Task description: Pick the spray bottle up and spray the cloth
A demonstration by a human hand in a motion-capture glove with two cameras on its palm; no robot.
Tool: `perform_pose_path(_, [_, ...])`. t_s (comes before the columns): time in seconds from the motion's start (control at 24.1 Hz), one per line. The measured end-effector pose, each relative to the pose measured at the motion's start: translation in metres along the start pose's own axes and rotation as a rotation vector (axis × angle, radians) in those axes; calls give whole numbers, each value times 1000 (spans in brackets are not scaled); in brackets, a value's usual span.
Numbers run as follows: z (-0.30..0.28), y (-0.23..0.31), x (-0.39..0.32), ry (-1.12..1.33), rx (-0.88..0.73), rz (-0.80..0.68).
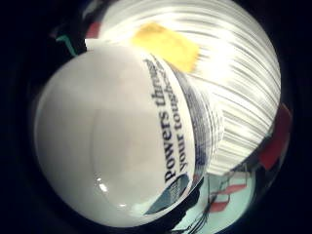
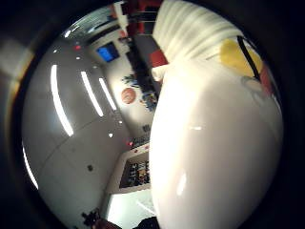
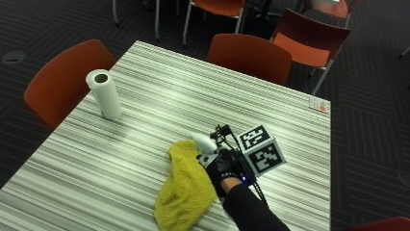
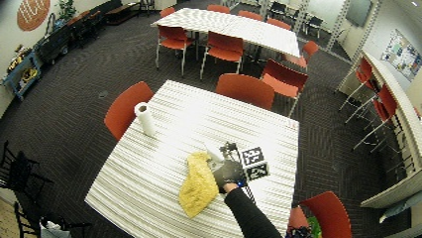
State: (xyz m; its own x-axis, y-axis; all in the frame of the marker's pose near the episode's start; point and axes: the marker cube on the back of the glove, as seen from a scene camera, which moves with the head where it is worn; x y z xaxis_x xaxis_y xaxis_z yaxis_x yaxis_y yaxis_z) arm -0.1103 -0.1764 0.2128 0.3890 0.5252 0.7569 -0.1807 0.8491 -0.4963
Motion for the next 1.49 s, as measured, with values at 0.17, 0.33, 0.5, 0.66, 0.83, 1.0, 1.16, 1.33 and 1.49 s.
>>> perform_pose_path(0.17, [11, -9, 31, 250, -61, 180])
perform_pose_path(0.33, [18, -11, 58, 470, -131, 324])
perform_pose_path(0.5, [18, -12, 75, 625, -144, 465])
perform_pose_path(0.66, [19, -11, 85, 676, -137, 534])
perform_pose_path(0.83, [20, -12, 88, 669, -126, 512])
perform_pose_path(1.0, [23, -10, 83, 629, -154, 474])
perform_pose_path(1.16, [18, -8, 74, 555, -123, 395])
perform_pose_path(1.33, [9, -2, 59, 431, -46, 246])
perform_pose_path(1.49, [-8, 14, 38, 240, 57, 83])
